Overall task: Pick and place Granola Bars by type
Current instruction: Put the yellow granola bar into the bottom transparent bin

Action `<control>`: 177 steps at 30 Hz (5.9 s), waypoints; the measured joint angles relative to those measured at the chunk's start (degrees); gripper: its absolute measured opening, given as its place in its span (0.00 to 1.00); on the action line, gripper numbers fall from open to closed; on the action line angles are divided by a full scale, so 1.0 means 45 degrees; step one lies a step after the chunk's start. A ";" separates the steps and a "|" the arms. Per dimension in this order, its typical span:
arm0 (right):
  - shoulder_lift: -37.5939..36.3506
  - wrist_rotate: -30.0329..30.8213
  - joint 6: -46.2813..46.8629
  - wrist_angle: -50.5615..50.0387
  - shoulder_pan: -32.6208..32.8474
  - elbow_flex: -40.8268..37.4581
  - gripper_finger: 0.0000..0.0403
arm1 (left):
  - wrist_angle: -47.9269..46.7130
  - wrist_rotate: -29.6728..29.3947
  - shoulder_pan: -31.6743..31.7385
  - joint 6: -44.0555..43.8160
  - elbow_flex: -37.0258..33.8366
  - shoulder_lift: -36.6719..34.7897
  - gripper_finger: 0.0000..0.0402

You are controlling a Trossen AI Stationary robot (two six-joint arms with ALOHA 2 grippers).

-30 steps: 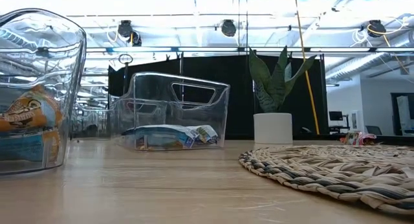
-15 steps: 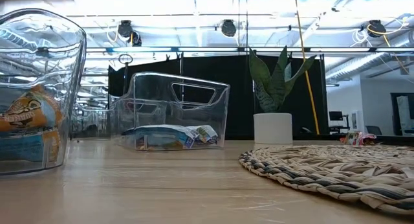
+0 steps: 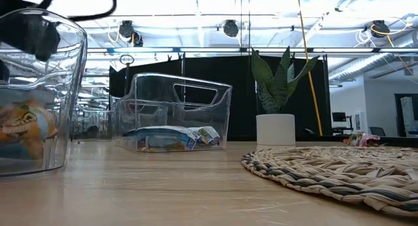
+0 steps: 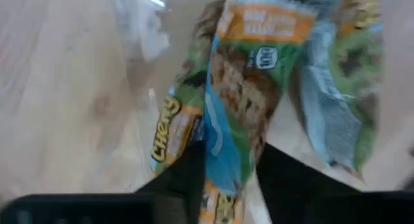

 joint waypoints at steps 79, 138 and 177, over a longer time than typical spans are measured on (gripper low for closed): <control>0.0408 0.1753 0.0051 -0.1421 -0.0001 0.0005 0.49 | 0.4329 -0.3976 1.5536 2.3793 1.0283 0.7499 0.92; 0.0408 0.1695 0.0595 0.0308 0.0000 0.0004 0.49 | 0.0675 -0.3174 1.6146 2.3244 1.0392 0.8101 0.82; 0.0408 0.1695 0.0422 0.1624 0.0000 0.0005 0.49 | 0.0841 -0.5020 1.5186 2.3743 1.0395 0.8202 0.01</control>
